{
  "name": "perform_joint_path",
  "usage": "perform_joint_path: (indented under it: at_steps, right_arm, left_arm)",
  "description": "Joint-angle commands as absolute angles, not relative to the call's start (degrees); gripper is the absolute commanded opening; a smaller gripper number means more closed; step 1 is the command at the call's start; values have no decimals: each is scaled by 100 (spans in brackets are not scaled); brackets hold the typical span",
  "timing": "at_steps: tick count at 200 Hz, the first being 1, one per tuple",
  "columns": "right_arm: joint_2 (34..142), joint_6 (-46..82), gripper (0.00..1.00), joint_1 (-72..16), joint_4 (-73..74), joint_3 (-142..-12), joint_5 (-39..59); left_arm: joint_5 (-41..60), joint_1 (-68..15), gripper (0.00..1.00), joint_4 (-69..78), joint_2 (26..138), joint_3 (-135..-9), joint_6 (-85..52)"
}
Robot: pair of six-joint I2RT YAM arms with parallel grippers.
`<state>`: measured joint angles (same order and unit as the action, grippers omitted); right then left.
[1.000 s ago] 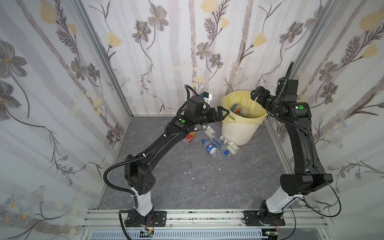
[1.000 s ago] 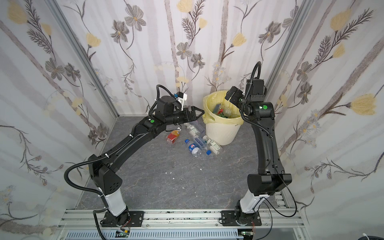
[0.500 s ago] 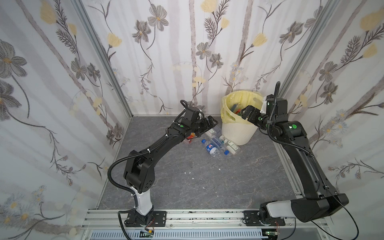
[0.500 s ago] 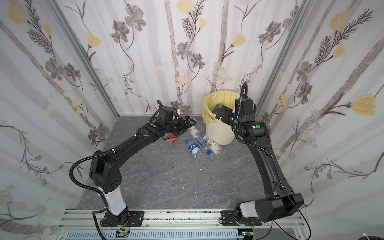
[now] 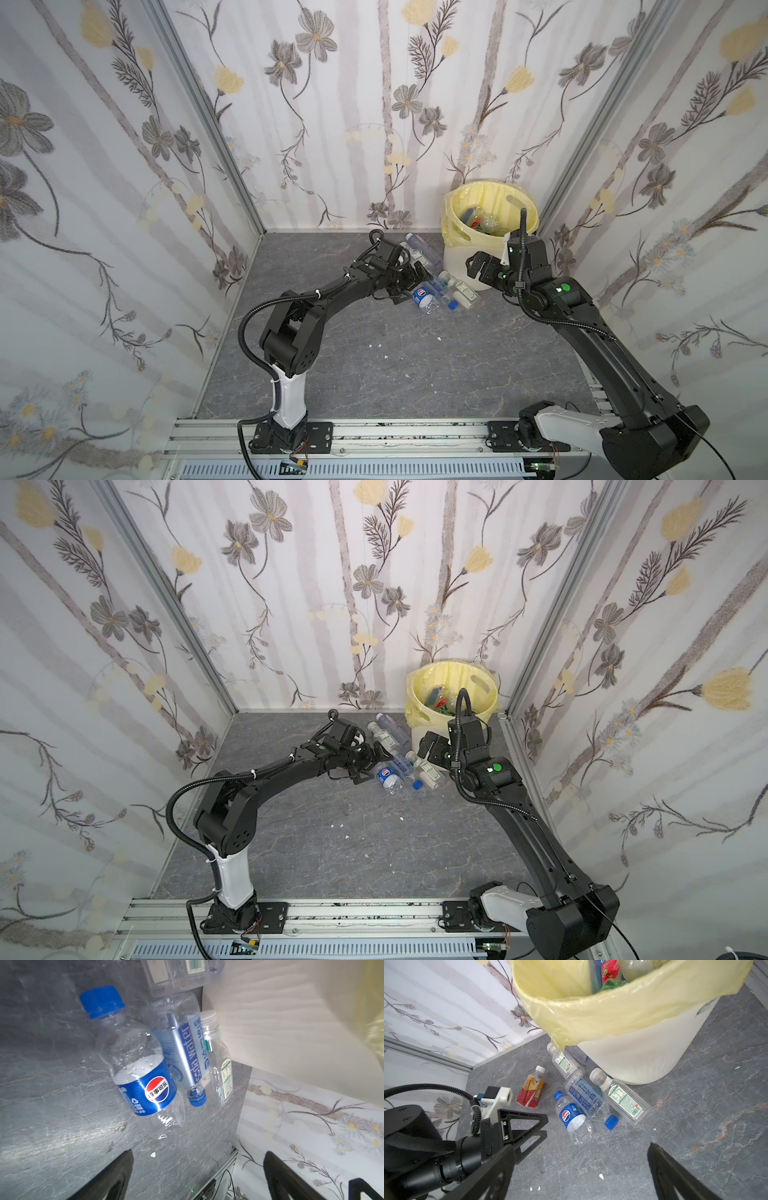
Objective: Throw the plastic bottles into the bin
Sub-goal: 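Move both grippers down over the Pepsi-label bottle near the bin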
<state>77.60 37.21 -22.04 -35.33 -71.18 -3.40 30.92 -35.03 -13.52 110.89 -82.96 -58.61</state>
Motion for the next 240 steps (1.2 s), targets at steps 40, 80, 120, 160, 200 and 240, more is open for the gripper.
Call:
perform_joint_path:
  at_steps: [40, 80, 120, 160, 200, 240]
  right_arm:
    - [7849, 3882, 100, -2484, -3298, -6902, -541]
    - [7849, 3894, 100, -2509, -3255, -6819, -493]
    - [7819, 3854, 100, -2495, -3274, -6829, -468]
    - [7701, 3846, 100, -2478, -3301, -6747, -517]
    - [7620, 3849, 100, -2455, -3277, -6623, -536]
    - [7741, 3910, 100, -2446, -3126, -6636, -375]
  left_arm:
    - [3187, -3772, 100, -1239, 11663, -8360, -6248]
    - [3018, -3902, 96, -1219, 11962, -8493, -6332]
    - [2895, -3903, 87, -1194, 12322, -8786, -6372]
    - [2748, -3903, 79, -1195, 12475, -8921, -6348]
    - [2686, -3836, 68, -1204, 12342, -8621, -6194]
    - [2615, -3554, 61, -1204, 11914, -7901, -5944]
